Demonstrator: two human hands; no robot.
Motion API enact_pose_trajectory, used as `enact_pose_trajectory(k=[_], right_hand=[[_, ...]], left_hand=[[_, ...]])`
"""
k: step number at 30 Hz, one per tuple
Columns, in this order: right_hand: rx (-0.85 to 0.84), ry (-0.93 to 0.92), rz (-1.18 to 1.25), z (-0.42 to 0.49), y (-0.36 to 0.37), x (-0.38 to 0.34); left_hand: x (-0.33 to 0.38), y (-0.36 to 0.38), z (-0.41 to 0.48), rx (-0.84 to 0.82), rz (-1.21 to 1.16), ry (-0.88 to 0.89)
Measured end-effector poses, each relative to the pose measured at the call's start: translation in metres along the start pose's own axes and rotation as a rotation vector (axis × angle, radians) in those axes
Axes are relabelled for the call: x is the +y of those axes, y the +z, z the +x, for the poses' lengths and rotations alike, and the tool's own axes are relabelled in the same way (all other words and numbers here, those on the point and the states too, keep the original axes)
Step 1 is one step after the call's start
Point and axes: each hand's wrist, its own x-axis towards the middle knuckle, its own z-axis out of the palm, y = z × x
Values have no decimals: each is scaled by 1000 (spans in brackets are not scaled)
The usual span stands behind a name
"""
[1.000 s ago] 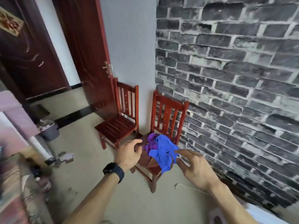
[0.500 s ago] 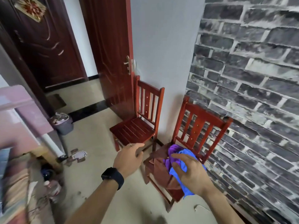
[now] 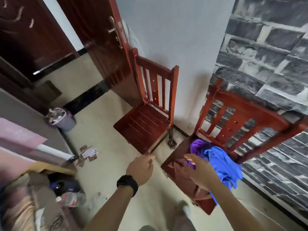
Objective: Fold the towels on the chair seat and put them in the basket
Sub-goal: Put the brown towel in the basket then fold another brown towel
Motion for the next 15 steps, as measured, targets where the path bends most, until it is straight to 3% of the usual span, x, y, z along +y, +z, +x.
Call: enact_pose_trajectory(k=[5, 8, 11, 15], right_hand=[[-33, 143, -63, 67, 48, 16], [-140, 200, -63, 118, 122, 74], [-200, 408, -40, 152, 172, 100], [-118, 582, 18, 178, 212, 100]], left_hand=[[-39, 10, 77, -149, 91, 18], [-69, 30, 137, -222, 164, 43], [-102, 59, 206, -318, 241, 85], [-147, 103, 292, -409, 413, 192]])
